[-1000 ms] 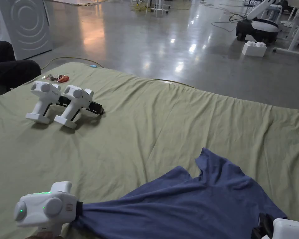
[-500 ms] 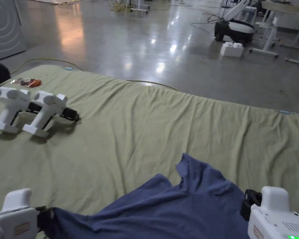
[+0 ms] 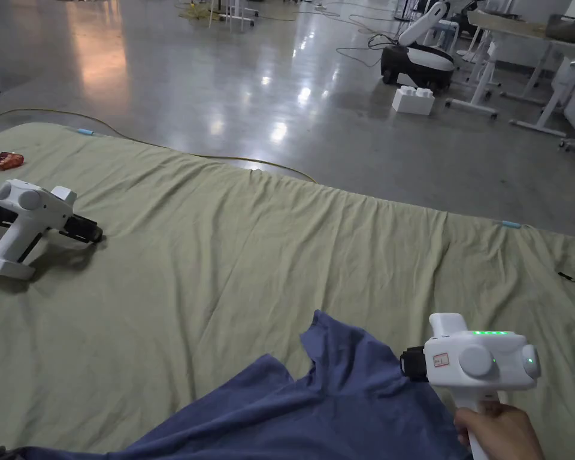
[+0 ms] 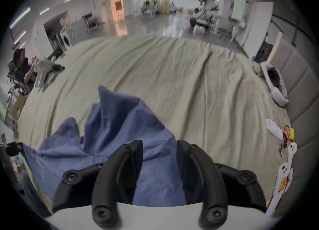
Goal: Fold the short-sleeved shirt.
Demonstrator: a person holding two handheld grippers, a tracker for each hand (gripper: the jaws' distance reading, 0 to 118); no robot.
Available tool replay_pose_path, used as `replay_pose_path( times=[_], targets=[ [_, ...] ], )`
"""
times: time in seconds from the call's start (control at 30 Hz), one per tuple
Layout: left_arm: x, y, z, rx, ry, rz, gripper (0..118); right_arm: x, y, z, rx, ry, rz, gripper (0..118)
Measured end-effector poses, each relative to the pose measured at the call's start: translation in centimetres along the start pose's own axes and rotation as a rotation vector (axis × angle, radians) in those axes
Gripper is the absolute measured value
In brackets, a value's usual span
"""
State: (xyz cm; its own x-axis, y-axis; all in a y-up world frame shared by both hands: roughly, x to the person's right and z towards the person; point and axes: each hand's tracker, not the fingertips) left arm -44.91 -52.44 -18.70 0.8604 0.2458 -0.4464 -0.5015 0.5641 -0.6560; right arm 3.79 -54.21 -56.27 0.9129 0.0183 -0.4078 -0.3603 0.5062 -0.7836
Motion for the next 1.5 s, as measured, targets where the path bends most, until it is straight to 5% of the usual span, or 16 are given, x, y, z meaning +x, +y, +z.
replay_pose_path(
  times=[0.2,0.33,0.67,0.8,0.97,1.07,1.1,1.27,1.5],
  targets=[
    [-0.1,-0.1,-0.3,-0.013,0.014,-0.001,6,0.3,1.8,-3.8,-0.085,0.053,-0.02,65],
    [-0.2,-0.2,-0.7,-0.02,0.019,0.003,6,-0.7,1.7,-5.9,-0.181,0.072,0.047,80],
    [-0.7,-0.6,-1.5,-0.035,0.014,0.004,6,-1.6,0.3,-6.6,-0.162,0.023,-0.056,82],
    [-0.9,-0.9,-1.8,-0.039,0.007,0.012,6,-3.3,0.3,-5.6,-0.164,-0.009,-0.023,81],
    [-0.6,-0.9,-1.9,-0.04,0.008,-0.006,6,-3.5,0.4,-5.6,-0.135,-0.022,-0.013,62],
    [-0.5,-0.8,-1.9,-0.035,0.005,-0.003,6,-3.5,0.5,-5.6,-0.118,-0.026,0.005,21],
    [-0.4,-0.7,-1.9,-0.034,0.004,-0.003,6,-3.7,0.6,-5.5,-0.106,-0.017,0.016,16],
    [-0.2,-0.7,-1.9,-0.03,0.0,-0.008,6,-4.4,-0.1,-4.7,-0.019,-0.057,0.066,7],
    [0.4,0.0,-0.5,0.02,-0.006,-0.022,6,-4.7,-1.9,0.0,0.18,-0.059,0.028,6]
  ],
)
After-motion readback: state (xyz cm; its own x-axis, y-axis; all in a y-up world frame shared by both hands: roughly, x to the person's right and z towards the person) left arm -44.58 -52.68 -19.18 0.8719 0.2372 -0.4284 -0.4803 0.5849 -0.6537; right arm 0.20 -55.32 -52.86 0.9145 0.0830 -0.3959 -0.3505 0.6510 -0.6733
